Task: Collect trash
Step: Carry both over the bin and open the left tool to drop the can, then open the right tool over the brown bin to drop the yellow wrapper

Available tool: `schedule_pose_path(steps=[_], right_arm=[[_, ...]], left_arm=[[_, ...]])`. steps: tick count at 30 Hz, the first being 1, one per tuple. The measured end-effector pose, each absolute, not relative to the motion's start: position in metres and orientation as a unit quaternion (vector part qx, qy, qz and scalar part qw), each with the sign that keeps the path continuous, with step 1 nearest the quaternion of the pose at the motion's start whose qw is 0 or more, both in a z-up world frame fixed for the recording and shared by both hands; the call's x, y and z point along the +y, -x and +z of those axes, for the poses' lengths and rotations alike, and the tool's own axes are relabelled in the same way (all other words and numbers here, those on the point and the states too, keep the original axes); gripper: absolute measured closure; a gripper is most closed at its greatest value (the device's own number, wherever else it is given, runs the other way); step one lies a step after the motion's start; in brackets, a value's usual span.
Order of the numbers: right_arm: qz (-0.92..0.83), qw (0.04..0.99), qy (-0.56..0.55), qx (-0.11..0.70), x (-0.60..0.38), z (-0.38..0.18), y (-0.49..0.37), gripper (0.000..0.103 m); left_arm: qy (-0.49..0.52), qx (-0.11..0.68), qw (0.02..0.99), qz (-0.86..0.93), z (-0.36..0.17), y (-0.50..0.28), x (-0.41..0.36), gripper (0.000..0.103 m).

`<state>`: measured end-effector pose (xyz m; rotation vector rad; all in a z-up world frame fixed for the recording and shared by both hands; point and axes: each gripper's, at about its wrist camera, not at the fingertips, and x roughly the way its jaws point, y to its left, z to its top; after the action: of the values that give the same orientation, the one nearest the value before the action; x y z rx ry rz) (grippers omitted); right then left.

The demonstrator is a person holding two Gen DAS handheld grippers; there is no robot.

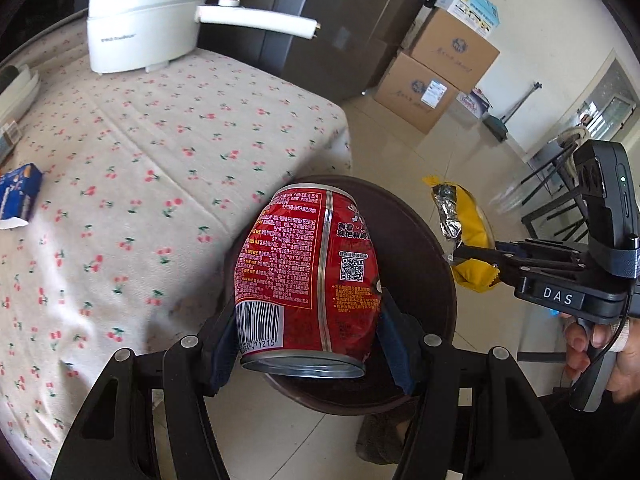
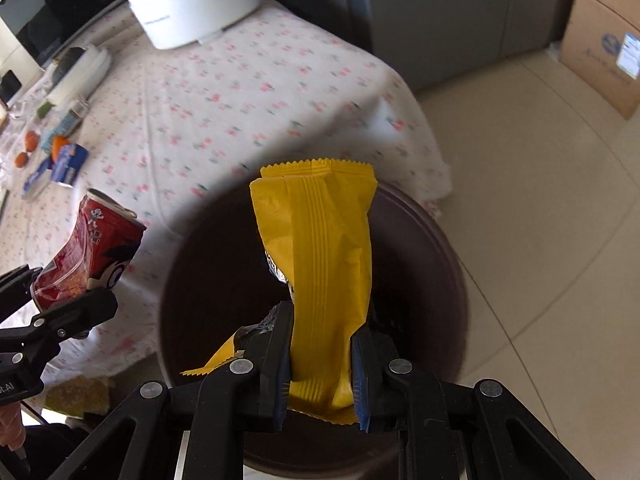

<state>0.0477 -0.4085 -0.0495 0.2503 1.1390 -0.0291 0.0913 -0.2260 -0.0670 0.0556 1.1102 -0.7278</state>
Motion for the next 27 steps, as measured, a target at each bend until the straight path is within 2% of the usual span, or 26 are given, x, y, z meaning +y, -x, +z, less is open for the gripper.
schedule_pose_path(steps=[5, 7, 9, 11, 21, 24, 27], right_arm=[[-0.024, 0.823, -0.112, 0.556, -0.427, -0.065, -0.028, 0.08], [-0.025, 0.822, -0.113, 0.558, -0.434, -0.068, -0.024, 0.08], [-0.027, 0.821, -0.114, 0.559, -0.438, -0.07, -0.021, 0.08], [-0.028, 0.821, -0.116, 0.559, -0.442, -0.07, -0.019, 0.079], [-0.016, 0.82, -0.108, 0.562, -0.427, -0.069, -0.032, 0.077], [-0.017, 0.82, -0.1, 0.563, -0.418, -0.068, -0.039, 0.07], [-0.033, 0.821, -0.09, 0.563, -0.409, -0.064, -0.046, 0.057]], left_arm=[[-0.032, 0.522, 0.775, -0.355, -0.082, -0.089, -0.242, 0.038], [-0.026, 0.531, 0.771, -0.35, -0.087, -0.092, -0.243, 0.034], [-0.019, 0.526, 0.775, -0.349, -0.085, -0.093, -0.238, 0.024], [-0.021, 0.52, 0.783, -0.342, -0.079, -0.093, -0.232, 0.022], [-0.039, 0.496, 0.819, -0.287, -0.053, -0.094, -0.175, 0.018], [-0.039, 0.495, 0.826, -0.265, -0.049, -0.098, -0.153, 0.018], [-0.033, 0.499, 0.831, -0.245, -0.048, -0.101, -0.128, 0.018]])
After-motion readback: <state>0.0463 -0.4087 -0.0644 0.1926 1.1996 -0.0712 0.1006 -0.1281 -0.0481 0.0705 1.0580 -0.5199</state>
